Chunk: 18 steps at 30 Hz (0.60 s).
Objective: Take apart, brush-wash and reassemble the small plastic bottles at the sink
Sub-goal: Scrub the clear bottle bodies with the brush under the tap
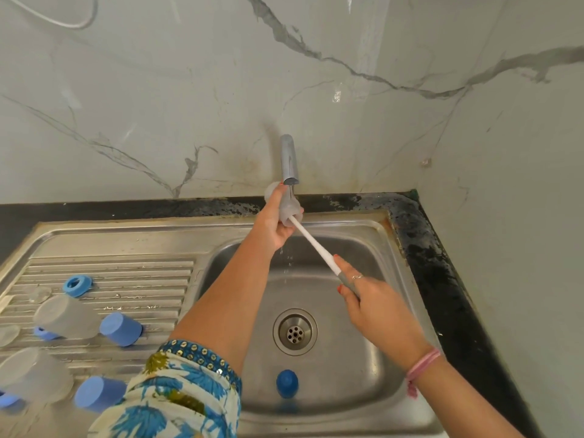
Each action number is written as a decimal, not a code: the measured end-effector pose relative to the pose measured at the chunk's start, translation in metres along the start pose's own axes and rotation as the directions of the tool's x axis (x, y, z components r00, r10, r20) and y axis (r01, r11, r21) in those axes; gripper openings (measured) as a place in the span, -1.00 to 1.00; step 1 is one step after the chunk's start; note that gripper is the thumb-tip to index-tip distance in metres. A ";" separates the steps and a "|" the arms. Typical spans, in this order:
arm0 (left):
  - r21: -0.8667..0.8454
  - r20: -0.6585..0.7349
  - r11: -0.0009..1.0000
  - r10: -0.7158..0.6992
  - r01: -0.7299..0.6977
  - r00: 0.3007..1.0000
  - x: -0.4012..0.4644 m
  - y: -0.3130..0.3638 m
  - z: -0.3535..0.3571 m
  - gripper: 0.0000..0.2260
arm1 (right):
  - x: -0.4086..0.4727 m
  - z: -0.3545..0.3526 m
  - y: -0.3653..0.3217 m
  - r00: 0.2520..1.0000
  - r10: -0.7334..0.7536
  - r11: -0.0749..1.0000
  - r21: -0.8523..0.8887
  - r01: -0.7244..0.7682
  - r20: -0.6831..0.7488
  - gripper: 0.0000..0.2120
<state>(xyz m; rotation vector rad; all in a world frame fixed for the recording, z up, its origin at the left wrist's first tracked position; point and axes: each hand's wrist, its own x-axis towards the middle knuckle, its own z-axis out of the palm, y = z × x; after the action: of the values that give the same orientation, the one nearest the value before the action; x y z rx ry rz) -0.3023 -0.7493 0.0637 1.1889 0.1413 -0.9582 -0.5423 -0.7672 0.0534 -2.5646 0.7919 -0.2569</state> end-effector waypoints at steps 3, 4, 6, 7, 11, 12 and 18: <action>0.125 0.023 0.992 -0.011 0.008 1.000 0.001 0.002 -0.009 -0.49 | 0.000 -0.010 -0.012 0.907 0.229 0.502 0.755 -0.421 0.354 -0.65; 0.132 0.046 0.991 -0.038 0.031 0.998 0.000 0.004 -0.013 -0.45 | 0.000 -0.015 -0.014 0.848 0.213 0.235 0.817 -0.526 0.485 -0.71; 0.062 0.085 0.995 -0.078 0.073 0.993 -0.001 0.008 -0.019 -0.45 | 0.003 -0.020 -0.014 0.779 0.134 -0.070 0.789 -0.610 0.613 -0.75; 0.019 0.088 0.996 -0.087 0.085 0.992 -0.002 0.010 -0.019 -0.47 | 0.004 -0.023 -0.016 0.783 0.126 -0.029 0.791 -0.611 0.609 -0.75; -0.017 0.023 0.999 -0.036 0.036 0.999 -0.006 0.012 -0.009 -0.51 | 0.004 -0.013 -0.016 0.978 0.111 0.894 0.413 -0.175 0.175 -0.70; 0.001 -0.001 1.000 -0.013 0.013 1.000 -0.008 0.012 -0.007 -0.57 | 0.003 -0.011 -0.016 0.988 0.081 0.935 0.333 -0.122 0.134 -0.66; -0.037 -0.081 0.995 0.087 -0.090 0.993 -0.001 0.009 -0.008 -0.58 | -0.004 -0.032 -0.009 0.966 0.112 0.858 0.467 -0.212 0.232 -0.57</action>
<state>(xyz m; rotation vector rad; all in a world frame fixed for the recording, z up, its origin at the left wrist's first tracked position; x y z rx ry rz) -0.2935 -0.7413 0.0675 1.1866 0.1689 -0.8274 -0.5505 -0.7701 0.0855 -1.9959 0.7502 -0.1251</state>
